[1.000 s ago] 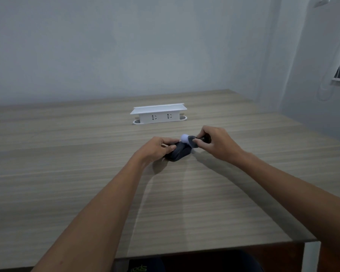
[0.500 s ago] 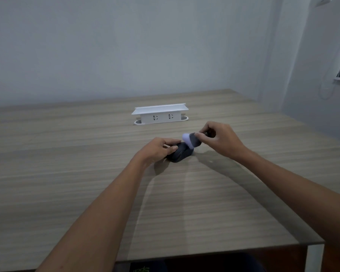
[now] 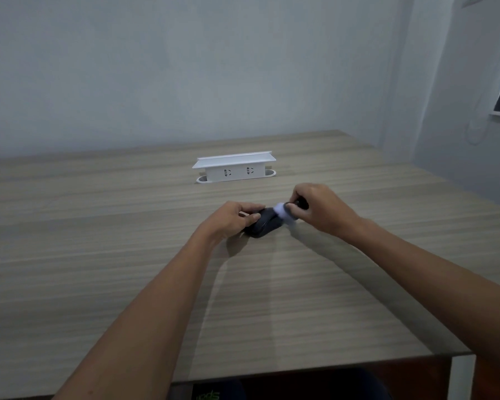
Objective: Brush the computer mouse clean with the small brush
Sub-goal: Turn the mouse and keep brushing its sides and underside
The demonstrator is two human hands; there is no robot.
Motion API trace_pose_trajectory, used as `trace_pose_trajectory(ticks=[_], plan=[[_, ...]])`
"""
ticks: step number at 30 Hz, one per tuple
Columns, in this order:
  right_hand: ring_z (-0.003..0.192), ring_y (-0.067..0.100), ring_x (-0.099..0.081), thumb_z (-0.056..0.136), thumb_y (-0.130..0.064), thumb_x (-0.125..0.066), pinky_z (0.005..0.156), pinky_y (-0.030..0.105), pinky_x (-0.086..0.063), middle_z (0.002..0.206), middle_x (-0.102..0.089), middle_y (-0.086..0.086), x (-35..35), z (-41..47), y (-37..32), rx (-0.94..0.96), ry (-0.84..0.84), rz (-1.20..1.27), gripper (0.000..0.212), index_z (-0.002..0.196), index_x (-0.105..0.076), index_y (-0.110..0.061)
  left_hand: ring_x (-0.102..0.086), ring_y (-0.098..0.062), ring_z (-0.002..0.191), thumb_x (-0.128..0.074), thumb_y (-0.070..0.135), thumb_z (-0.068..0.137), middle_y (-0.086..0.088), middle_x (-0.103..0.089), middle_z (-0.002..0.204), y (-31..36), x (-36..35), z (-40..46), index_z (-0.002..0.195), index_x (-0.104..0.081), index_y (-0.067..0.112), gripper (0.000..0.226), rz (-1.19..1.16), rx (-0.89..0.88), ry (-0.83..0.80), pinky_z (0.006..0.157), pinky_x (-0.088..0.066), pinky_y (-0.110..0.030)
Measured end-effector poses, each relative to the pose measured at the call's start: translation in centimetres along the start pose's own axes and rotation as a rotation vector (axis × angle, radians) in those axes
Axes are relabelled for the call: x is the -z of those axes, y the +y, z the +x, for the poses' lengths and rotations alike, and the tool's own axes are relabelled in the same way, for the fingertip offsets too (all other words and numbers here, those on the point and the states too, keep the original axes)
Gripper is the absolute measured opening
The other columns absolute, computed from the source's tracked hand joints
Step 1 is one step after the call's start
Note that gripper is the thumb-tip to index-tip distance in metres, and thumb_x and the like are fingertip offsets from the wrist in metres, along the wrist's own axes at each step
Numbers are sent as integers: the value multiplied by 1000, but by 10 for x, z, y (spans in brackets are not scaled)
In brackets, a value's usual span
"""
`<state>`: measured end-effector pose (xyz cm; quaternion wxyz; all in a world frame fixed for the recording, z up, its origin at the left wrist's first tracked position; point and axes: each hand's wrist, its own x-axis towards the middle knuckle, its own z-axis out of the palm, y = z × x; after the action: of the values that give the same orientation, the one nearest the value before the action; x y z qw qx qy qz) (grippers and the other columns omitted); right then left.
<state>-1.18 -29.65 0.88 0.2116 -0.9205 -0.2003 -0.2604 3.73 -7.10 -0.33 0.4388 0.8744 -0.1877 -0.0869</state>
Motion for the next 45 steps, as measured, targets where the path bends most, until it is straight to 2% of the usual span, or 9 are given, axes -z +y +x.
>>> trace_pose_trajectory(ticks=[6,10,15,21,26,30,35,40,45], plan=[[65,6,-54,84,-21,-73,58,16,-39,75,-65,-6,0,-2,-17,139,-91,62,10,82,-69,-13,-68,-29,110,-58,13,100,-18,-72,121,-2,1,1,133,-65,18,34,-12,-7,-5,103,-51,-44],[72,17,-58,88,-21,-68,61,22,-39,80,-61,-4,-3,0,-2,53,20,-43,11,83,-65,-11,-58,-26,92,-55,11,101,-28,-69,120,-2,-1,-3,135,-63,16,35,-35,-10,-4,85,-47,-41],[65,5,-55,86,-22,-74,59,14,-40,76,-67,-6,-2,-5,-18,126,-61,87,10,83,-70,-13,-68,-32,108,-57,12,100,-20,-71,122,-2,0,-2,133,-65,18,34,-37,-13,5,101,-49,-52],[75,22,-62,86,-21,-68,65,32,-47,80,-67,2,3,6,1,-25,-31,-69,13,80,-67,-10,-61,-22,91,-58,14,100,-24,-71,117,0,-1,-3,135,-64,18,35,-28,-5,20,89,-52,-44],[63,4,-56,86,-24,-73,59,13,-40,74,-68,-7,3,2,-15,44,-58,74,11,81,-72,-14,-64,-23,97,-58,12,100,-22,-71,118,0,-1,-4,134,-64,16,35,-38,-12,18,97,-52,-48],[70,19,-62,85,-21,-69,60,23,-43,76,-68,1,1,4,2,-52,-22,-45,13,79,-69,-10,-61,-23,90,-59,13,100,-26,-71,116,0,-2,-4,134,-64,17,35,-27,-6,29,87,-52,-43],[63,7,-59,85,-25,-73,56,14,-42,70,-68,-8,0,-7,-9,-59,-9,128,11,78,-73,-16,-64,-24,94,-59,15,100,-21,-72,116,1,-1,-5,135,-64,19,36,-18,-6,31,97,-52,-49],[66,15,-61,84,-23,-69,61,35,-51,73,-68,-2,-3,-6,-2,-123,20,52,14,77,-70,-11,-63,-18,95,-57,12,101,-13,-70,110,4,-3,-6,138,-61,13,38,-19,3,35,86,-54,-25],[59,9,-53,77,-19,-70,54,22,-40,65,-66,-2,-6,-6,-16,-207,73,132,14,70,-71,-7,-61,-14,102,-55,12,101,-10,-69,123,8,-4,-8,138,-61,13,37,5,5,55,87,-46,-19]])
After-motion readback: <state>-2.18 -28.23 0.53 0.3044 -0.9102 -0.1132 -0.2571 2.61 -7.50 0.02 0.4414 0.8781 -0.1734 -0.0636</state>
